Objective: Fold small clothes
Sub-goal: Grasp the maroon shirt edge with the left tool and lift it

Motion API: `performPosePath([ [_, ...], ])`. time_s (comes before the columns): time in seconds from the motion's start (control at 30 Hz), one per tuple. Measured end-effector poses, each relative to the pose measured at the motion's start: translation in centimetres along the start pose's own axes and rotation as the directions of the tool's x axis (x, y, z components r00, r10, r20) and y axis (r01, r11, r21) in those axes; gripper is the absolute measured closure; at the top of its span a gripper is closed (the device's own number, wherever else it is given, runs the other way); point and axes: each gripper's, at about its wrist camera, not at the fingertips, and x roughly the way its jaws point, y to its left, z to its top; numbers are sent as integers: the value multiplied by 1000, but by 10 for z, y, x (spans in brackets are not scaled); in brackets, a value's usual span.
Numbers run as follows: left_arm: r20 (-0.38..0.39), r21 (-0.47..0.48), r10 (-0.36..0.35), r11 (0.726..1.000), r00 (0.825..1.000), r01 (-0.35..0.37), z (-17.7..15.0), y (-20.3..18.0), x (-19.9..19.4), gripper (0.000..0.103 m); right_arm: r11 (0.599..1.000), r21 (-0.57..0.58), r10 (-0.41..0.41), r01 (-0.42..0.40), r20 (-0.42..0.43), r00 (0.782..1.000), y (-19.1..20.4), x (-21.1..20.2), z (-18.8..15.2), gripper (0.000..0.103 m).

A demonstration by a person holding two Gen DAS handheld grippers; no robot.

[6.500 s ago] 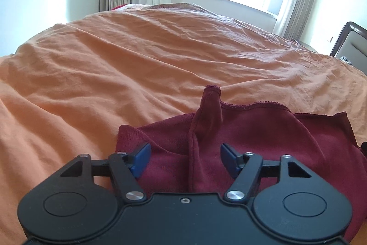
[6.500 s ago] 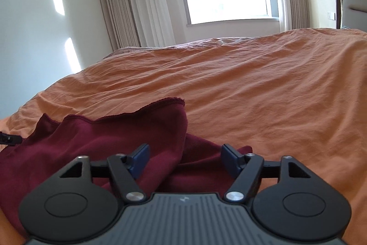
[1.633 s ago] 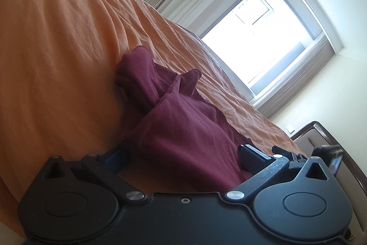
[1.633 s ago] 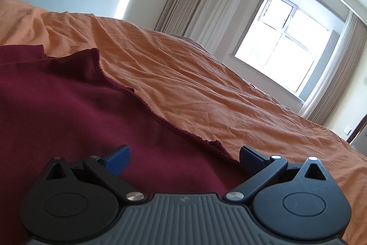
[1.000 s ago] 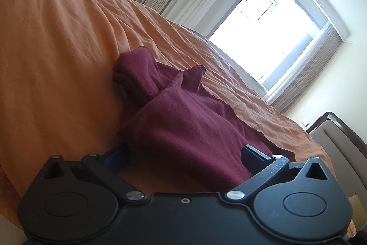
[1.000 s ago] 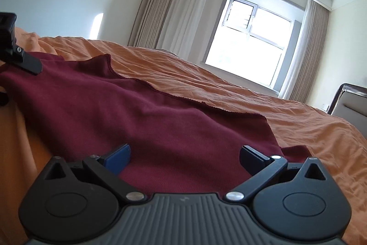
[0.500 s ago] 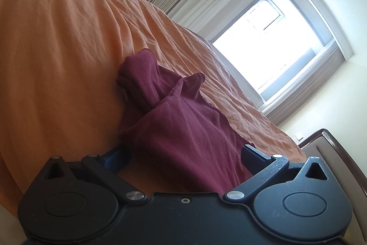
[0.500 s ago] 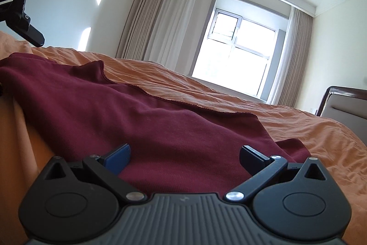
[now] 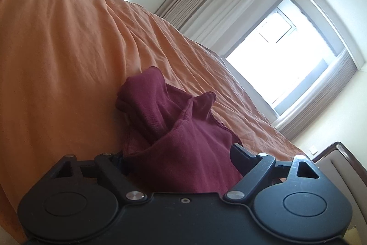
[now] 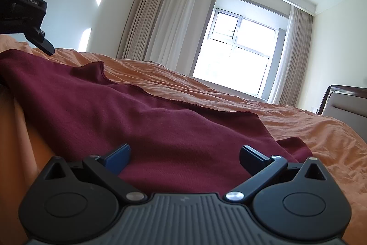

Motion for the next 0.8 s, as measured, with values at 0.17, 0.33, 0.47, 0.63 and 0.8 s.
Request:
performPosePath([
  [0.17,19,-28,47,999,999,-47,2,-3,6,25,999,-22,-39,39,1,999,4,-3,3,0],
  [0.33,61,-67,91,994,994,-87,6,-7,7,56,998,-23,-55,55,18,998,4,-6,3,0],
  [0.47,74,-58,101,994,992,-97,7,-8,9,83,999,7,-39,39,15,999,-3,-8,4,0],
  [0.63,114,72,41,996,993,-50,8,-34,4,87,999,32,-43,42,27,999,-9,-14,4,0],
  [0.8,92,289,-63,957,994,34,12,-84,9,88,998,51,-25,24,27,999,-21,-21,4,0],
])
